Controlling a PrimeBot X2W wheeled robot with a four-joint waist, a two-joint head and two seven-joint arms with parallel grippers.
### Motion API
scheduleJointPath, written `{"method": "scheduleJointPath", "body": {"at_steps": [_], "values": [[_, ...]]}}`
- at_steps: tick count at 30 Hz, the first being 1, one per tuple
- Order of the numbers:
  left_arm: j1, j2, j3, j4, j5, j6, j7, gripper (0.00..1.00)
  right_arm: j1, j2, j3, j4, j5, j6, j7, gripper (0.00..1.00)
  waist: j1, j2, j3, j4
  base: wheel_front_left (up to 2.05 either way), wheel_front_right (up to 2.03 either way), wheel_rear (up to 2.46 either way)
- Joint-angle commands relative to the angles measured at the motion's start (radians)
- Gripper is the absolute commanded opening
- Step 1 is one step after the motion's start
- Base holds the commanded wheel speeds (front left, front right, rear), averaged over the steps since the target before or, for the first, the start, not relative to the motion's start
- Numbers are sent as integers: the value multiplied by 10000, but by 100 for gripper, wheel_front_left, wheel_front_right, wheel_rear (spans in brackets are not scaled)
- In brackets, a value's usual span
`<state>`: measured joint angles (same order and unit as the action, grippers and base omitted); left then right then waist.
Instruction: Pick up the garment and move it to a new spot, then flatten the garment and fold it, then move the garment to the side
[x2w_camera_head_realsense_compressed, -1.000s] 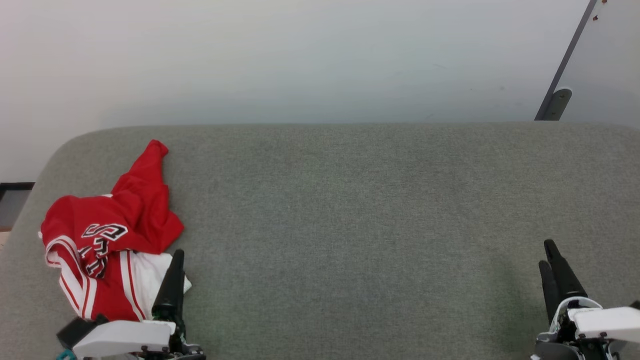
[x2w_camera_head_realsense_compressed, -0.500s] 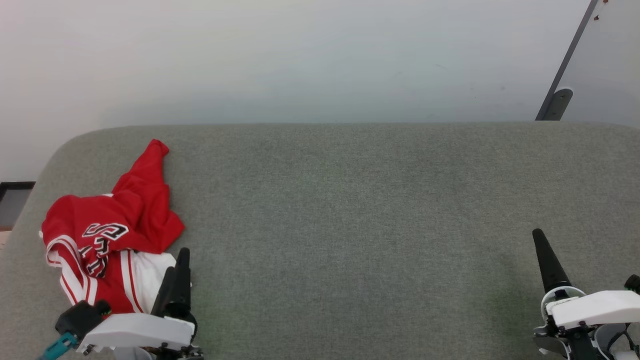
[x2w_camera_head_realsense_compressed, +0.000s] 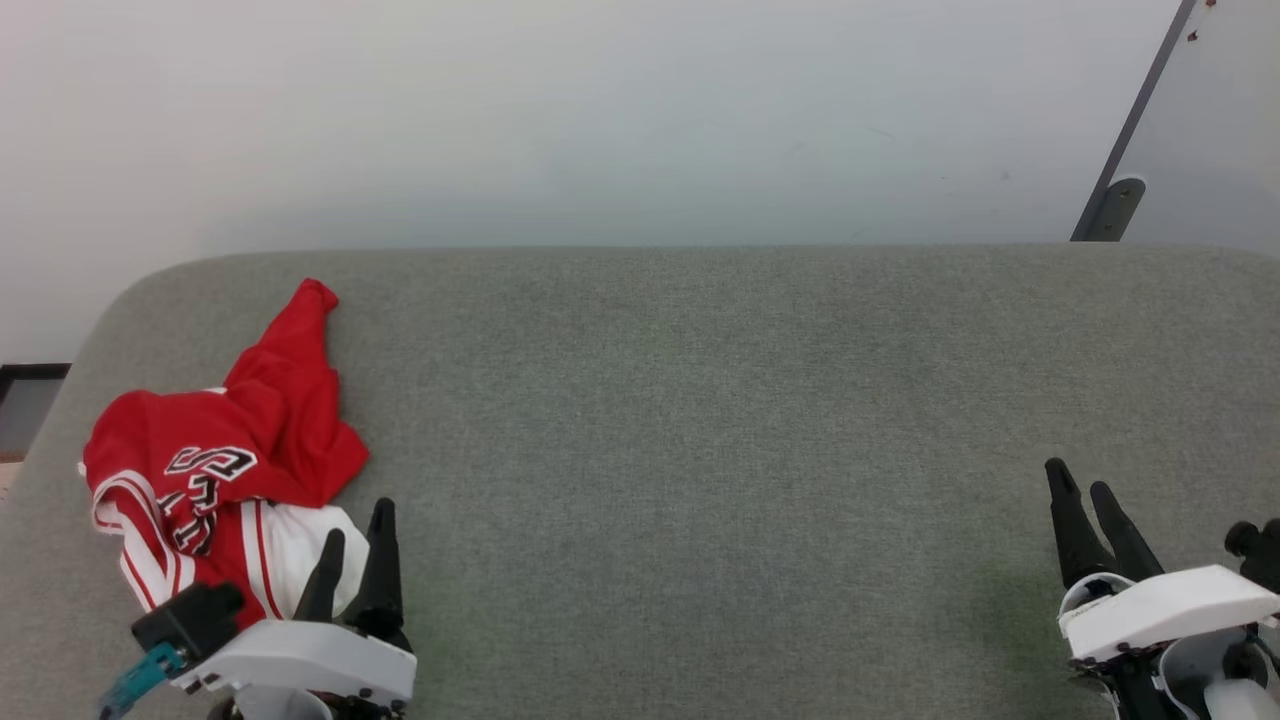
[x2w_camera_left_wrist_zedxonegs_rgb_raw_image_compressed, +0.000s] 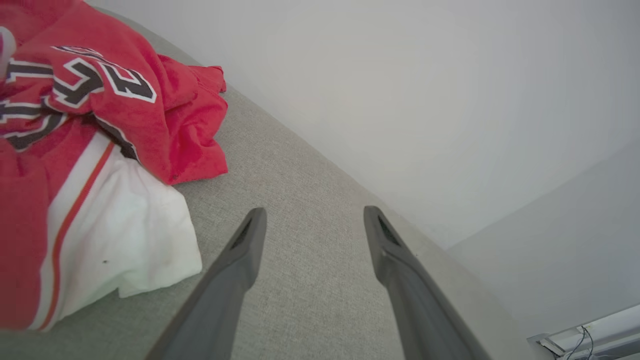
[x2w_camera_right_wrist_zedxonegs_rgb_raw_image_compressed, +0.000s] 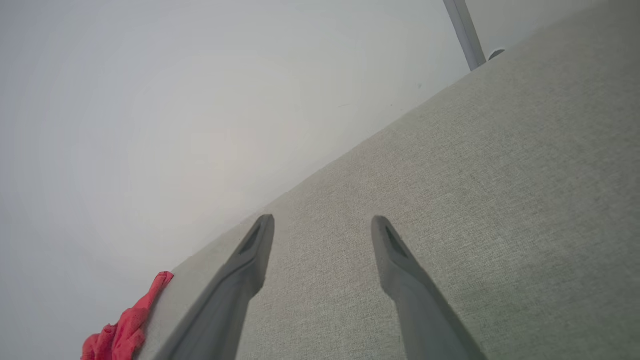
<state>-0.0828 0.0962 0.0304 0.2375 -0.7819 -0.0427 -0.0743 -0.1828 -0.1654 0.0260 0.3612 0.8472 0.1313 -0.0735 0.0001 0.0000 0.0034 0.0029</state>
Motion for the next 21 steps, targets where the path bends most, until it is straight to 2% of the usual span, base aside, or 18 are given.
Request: {"method": "scheduleJointPath", "body": {"at_steps": [1,7,21], "values": [[-150,116,-88,-165,435,88,-111,100,-361,-122,52,-55,-500,-4,-119,100,-1,0,-5,2,0,0,0],[-141,254,-380,-196,1290,324,-297,100,-457,-147,136,59,-1599,-4,-305,100,-1,0,-25,7,0,0,0],[2,517,-694,-278,2668,782,-677,100,-657,-240,246,368,-3194,-5,-683,100,-1,0,-87,-14,0,0,0]]}}
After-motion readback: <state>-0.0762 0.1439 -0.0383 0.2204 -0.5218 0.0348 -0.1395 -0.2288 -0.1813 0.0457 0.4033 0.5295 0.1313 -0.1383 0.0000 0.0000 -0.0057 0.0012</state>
